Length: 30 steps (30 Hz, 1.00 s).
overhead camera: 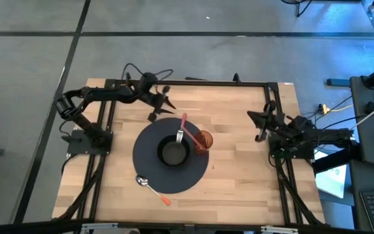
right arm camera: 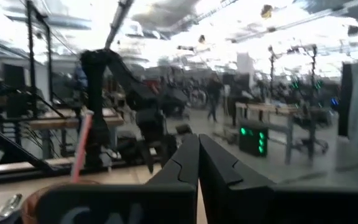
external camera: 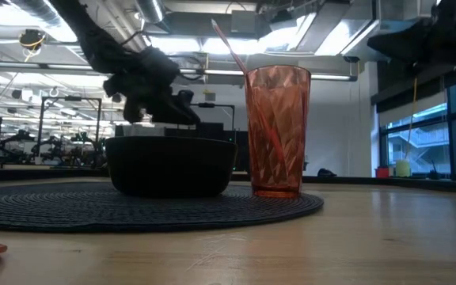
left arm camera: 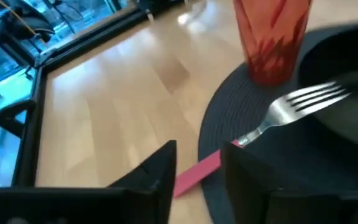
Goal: Pick & Place Utensil
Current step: Put the pink fork into the black bowl
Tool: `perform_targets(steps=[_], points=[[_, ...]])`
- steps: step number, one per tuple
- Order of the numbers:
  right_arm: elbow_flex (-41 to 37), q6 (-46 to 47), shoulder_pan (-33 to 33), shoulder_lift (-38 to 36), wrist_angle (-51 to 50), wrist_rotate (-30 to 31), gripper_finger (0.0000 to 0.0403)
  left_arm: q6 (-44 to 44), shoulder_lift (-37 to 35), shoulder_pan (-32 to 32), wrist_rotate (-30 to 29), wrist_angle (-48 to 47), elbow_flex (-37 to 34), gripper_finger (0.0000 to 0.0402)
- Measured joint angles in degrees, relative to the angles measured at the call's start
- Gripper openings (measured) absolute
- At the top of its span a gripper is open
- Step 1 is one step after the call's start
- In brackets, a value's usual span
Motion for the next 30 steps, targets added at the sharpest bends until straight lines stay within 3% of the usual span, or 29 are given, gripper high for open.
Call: perform_targets(steps=[7, 11, 15, 25, 30], points=[[10.86, 5.1, -1.2, 9.84, -12.14, 1.87, 0.0002, -9.14, -4.16, 2.29, 11.2, -0.35, -4.5, 0.0009], [20.3, 6.69, -5.49, 18.03, -20.03, 2.38, 0.0001, -12.86, -5.7, 0.62, 12.95, 1.01, -7.02, 0.0004], [30.89, 1.2, -11.43, 27.63, -26.5, 0.46, 0.0001, -15.12, -6.4, -1.81, 14.31, 1.14, -8.5, 0.0002], [63.3, -4.44, -30.52, 57.2, -46.77, -19.93, 0.0001, -16.15, -6.45, -5.85, 15.22, 1.96, -9.01, 0.0002], [75.26, -12.6, -38.65, 71.45, -51.11, -32.65, 0.0, -20.98, -6.45, -5.92, 13.78, 4.3, -9.01, 0.0003]])
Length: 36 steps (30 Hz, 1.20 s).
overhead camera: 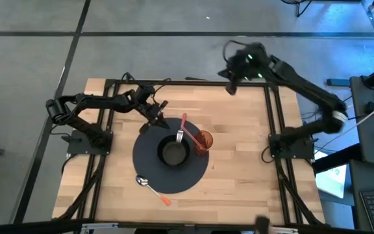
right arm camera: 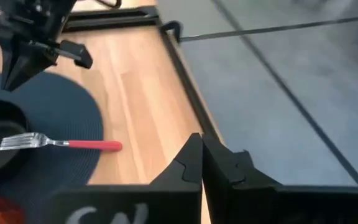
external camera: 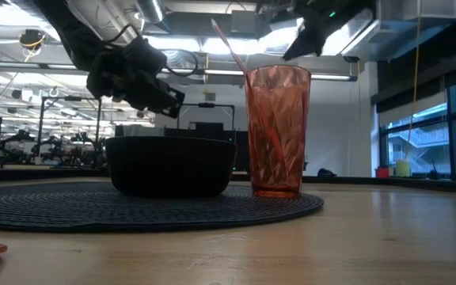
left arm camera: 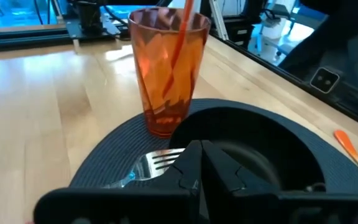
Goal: Pick & Place Utensil
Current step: Put the pink fork into the black bowl
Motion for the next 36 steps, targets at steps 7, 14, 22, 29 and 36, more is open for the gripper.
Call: perform_targets(steps=[7, 14, 22, 29, 36], points=[[11.27, -14.32, -9.57, 17.17, -2.34, -3.61, 0.0, 0.01, 0.0, -1.01, 0.59, 0.07, 0.01, 0.0003], [16.77, -24.58, -12.63, 31.59, -2.54, -9.04, 0.0011, 2.41, 0.0, -1.29, 1.69, 0.24, -1.72, 0.0003], [23.74, -41.25, -12.63, 41.34, -4.22, -12.31, 0.0045, -3.59, 0.0, -1.18, 1.56, 2.54, -1.97, 0.0004], [26.59, -47.32, -12.48, 44.94, -1.35, -10.19, 0.0068, -8.75, 0.0, -2.18, 1.36, 3.21, -1.97, 0.0004], [26.59, -45.98, -13.13, 47.35, 3.48, -5.5, 0.0106, -10.46, 0.0, -4.23, -2.33, 3.16, -1.97, 0.0004]])
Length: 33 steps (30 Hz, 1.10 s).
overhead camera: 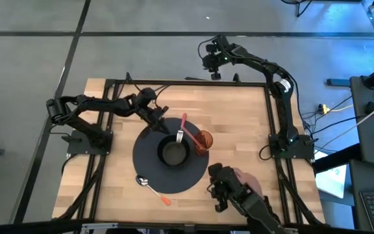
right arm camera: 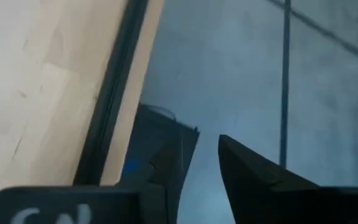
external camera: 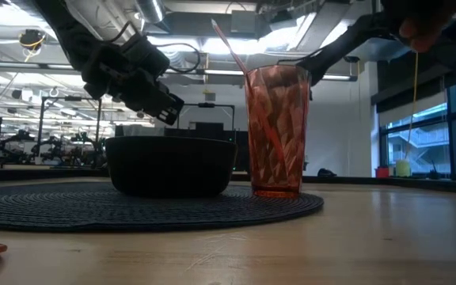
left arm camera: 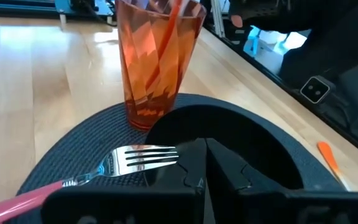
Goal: Pick & Place Utensil
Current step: Put the pink fork into the black bowl
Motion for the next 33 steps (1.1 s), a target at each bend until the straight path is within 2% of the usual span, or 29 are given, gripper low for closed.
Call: perform_targets(steps=[2, 4, 6, 9, 13, 22, 27, 33], points=[[0.0, -1.55, 0.0, 0.18, -2.47, -2.42, 0.0113, -0.04, 0.0, -0.34, -0.47, 0.01, 0.0, 0.0004], [0.0, -9.55, 0.08, 0.16, -7.72, -7.85, 0.0118, -0.51, 0.0, -0.42, -0.51, 0.06, 0.0, 0.0004], [-0.02, -16.63, 0.51, 0.16, -11.13, -9.32, 0.0119, -1.55, 0.0, -0.11, -0.57, 0.53, 0.0, 0.0004], [-0.04, -22.56, 1.07, 0.16, -13.72, -10.44, 0.0119, -4.35, 0.0, 0.54, -0.59, 2.67, 0.0, 0.0004], [-0.04, -29.04, 1.82, 0.16, -18.02, -16.34, 0.012, -7.49, 0.0, 1.59, -0.8, 5.94, 0.0, 0.0004], [-0.07, -31.69, 6.05, 0.24, -24.82, -24.48, 0.012, -10.84, 0.0, 2.11, -5.66, 11.39, 0.0, 0.0004], [-0.07, -31.92, 8.7, 2.08, -24.57, -24.53, 0.012, -13.44, 0.0, 2.11, -8.36, 11.46, 0.0, 0.0004], [-0.11, -31.68, 11.3, 3.64, -25.09, -21.63, 0.012, -14.52, 0.0, 2.87, -17.38, 9.93, 0.0, 0.0004]])
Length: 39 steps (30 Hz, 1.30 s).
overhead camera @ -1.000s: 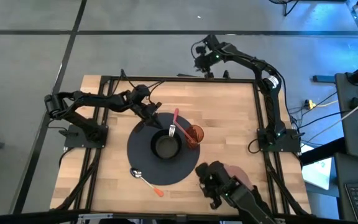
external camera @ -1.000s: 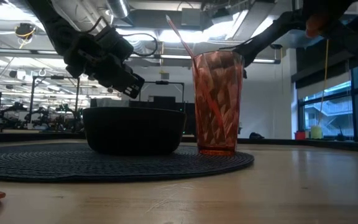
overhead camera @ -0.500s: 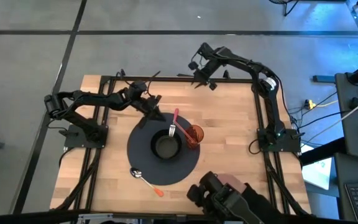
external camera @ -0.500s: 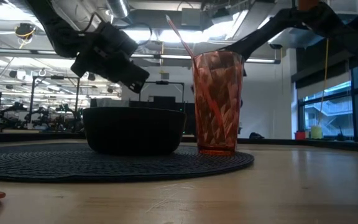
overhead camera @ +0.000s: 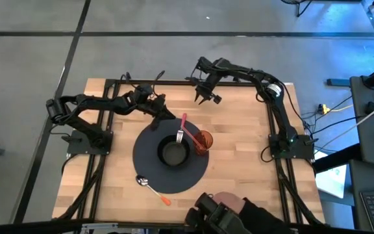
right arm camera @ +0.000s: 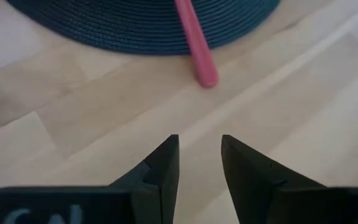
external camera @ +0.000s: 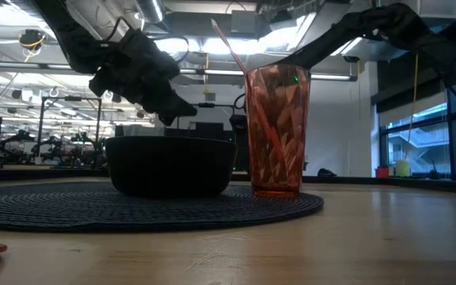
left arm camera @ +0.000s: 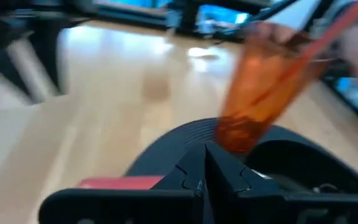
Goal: Pick & Place Utensil
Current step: Put the pink fork into the black bowl
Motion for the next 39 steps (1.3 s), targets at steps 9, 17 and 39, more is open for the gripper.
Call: perform_targets(steps=[9, 17, 39], points=[[0.0, 0.22, 2.01, 0.2, 0.0, -1.96, 0.012, -1.74, 0.0, 1.34, -3.0, -3.36, 0.0, 0.0004], [0.0, 0.49, 4.52, 1.47, 2.94, -2.29, 0.012, -3.02, 0.0, 1.34, -4.05, -5.56, 0.0, 0.0004], [0.0, 4.38, 8.62, 3.67, 10.92, -0.69, 0.0172, -2.64, 0.0, 0.14, -3.87, -5.83, 0.0, 0.0004]])
